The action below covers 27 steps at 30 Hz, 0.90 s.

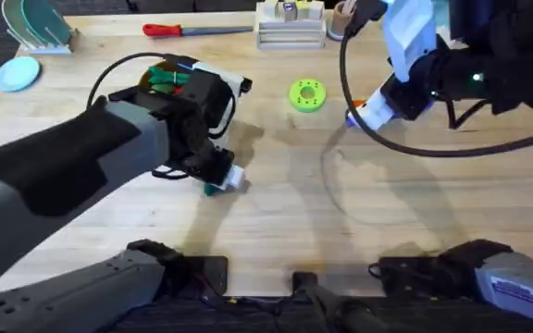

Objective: Pick up the gripper from the table and insert it into the empty holder that is missing its gripper. Then pick up a screw, insert it into the mounting hole, and use the screwdriver to tighten it. Finally, clean up the table by picking up the vegetable and placing it into the bucket.

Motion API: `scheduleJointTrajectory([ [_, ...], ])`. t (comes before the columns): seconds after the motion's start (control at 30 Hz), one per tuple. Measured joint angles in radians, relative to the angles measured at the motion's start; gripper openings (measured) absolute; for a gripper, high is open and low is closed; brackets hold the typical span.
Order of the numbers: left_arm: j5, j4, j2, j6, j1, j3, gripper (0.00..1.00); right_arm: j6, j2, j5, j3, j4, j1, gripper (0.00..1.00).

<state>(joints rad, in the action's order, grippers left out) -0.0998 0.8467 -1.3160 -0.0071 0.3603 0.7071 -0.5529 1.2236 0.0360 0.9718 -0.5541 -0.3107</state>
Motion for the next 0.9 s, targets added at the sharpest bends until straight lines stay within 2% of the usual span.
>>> scheduleJointTrajectory([
  [0.1, -0.001, 0.000, -0.003, 0.000, 0.000, 0.002, 0.197, 0.000, 0.000, 0.000, 0.000, 0.000, 0.000, 0.985],
  [0.13, 0.001, -0.001, -0.003, 0.000, 0.000, 0.004, 0.074, 0.000, 0.000, 0.000, 0.000, 0.000, 0.000, 0.985],
  [0.17, 0.000, -0.001, -0.003, 0.004, 0.002, 0.008, 0.028, 0.000, 0.000, 0.000, 0.000, 0.000, 0.000, 0.985],
  [0.33, -0.002, 0.003, -0.003, 0.004, 0.002, 0.023, 0.024, 0.000, 0.000, 0.000, 0.000, 0.000, 0.000, 0.985],
  [0.43, -0.002, 0.039, -0.005, 0.004, 0.002, 0.076, 0.024, 0.000, 0.000, 0.000, 0.000, 0.000, 0.000, 0.985],
  [0.6, -0.002, 0.111, -0.005, 0.004, 0.002, 0.257, 0.024, 0.000, 0.000, 0.000, 0.000, 0.000, 0.000, 0.985],
  [0.73, -0.039, 0.108, -0.005, 0.006, -0.002, 0.399, 0.024, 0.000, 0.000, 0.000, 0.000, 0.000, 0.000, 0.983],
  [0.83, -0.087, 0.072, -0.005, 0.007, -0.031, 0.447, 0.024, 0.000, 0.000, 0.000, 0.000, 0.000, 0.000, 0.985],
  [0.9, -0.110, 0.047, -0.005, 0.007, -0.077, 0.454, 0.024, 0.000, 0.001, 0.000, 0.000, 0.000, 0.000, 0.985],
])
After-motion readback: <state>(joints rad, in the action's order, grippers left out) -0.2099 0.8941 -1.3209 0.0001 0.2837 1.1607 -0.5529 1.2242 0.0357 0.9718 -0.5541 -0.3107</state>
